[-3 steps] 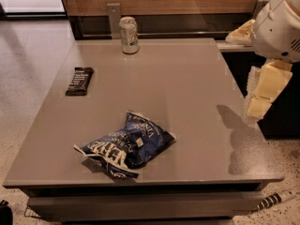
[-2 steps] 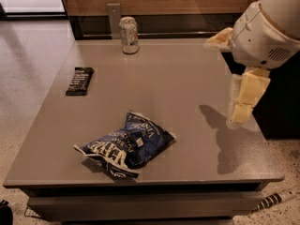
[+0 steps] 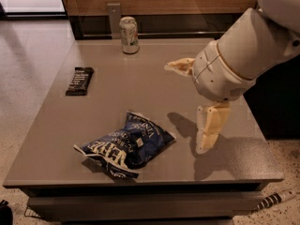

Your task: Move blue chip bag near 7up can

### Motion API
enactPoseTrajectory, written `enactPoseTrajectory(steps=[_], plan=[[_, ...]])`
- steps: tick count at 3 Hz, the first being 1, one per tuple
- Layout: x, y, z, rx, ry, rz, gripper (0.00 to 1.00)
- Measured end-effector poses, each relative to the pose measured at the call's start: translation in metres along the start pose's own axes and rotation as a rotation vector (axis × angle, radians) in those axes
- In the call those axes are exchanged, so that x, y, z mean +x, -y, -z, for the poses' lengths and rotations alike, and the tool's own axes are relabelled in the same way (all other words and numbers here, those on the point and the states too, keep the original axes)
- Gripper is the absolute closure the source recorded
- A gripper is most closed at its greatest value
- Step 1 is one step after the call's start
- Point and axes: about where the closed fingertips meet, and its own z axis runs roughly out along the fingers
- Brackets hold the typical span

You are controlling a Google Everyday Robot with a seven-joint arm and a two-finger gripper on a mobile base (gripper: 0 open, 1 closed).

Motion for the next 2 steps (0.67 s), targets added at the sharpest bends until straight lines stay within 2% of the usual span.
enactPoseTrajectory(steps=[1, 2], plan=[[0.000, 0.000, 0.000, 0.000, 0.000, 0.000, 0.00], [-0.013, 0.009, -0.018, -0.047, 0.016, 0.042, 0.00]])
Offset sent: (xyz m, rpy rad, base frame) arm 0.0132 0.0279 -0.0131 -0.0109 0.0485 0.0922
